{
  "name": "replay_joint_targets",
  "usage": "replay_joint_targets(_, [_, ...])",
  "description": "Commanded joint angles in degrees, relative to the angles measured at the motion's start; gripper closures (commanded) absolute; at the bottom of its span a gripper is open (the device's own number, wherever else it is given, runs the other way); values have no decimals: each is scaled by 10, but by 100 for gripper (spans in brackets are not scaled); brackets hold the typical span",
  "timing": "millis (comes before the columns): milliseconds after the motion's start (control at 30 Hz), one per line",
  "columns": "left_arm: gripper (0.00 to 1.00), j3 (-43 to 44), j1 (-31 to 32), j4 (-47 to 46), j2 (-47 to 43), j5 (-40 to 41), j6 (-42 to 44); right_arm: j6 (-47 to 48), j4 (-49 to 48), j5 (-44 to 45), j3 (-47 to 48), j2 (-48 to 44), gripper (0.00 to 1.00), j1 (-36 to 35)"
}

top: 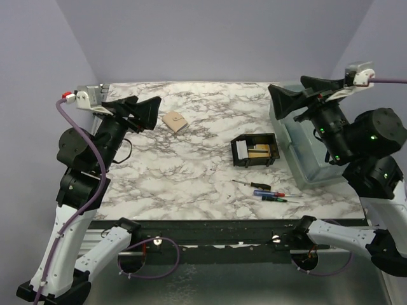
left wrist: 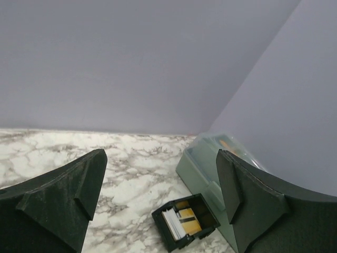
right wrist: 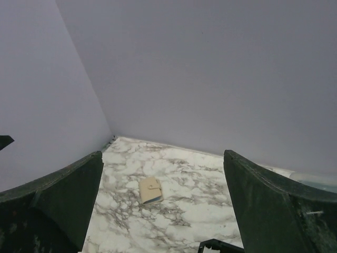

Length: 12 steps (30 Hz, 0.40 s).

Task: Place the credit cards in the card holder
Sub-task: Reset both arms

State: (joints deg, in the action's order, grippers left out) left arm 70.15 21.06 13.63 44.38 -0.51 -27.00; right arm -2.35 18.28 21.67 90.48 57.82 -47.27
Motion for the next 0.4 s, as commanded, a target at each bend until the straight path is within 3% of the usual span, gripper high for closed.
replay_joint_targets(0, [7, 26, -3, -50, 7, 16, 39, 42, -2, 5, 4, -20, 0, -1])
replay_joint_targets(367, [5, 30, -3, -53, -4, 24, 70, 46, -58, 44, -35, -46, 0, -1])
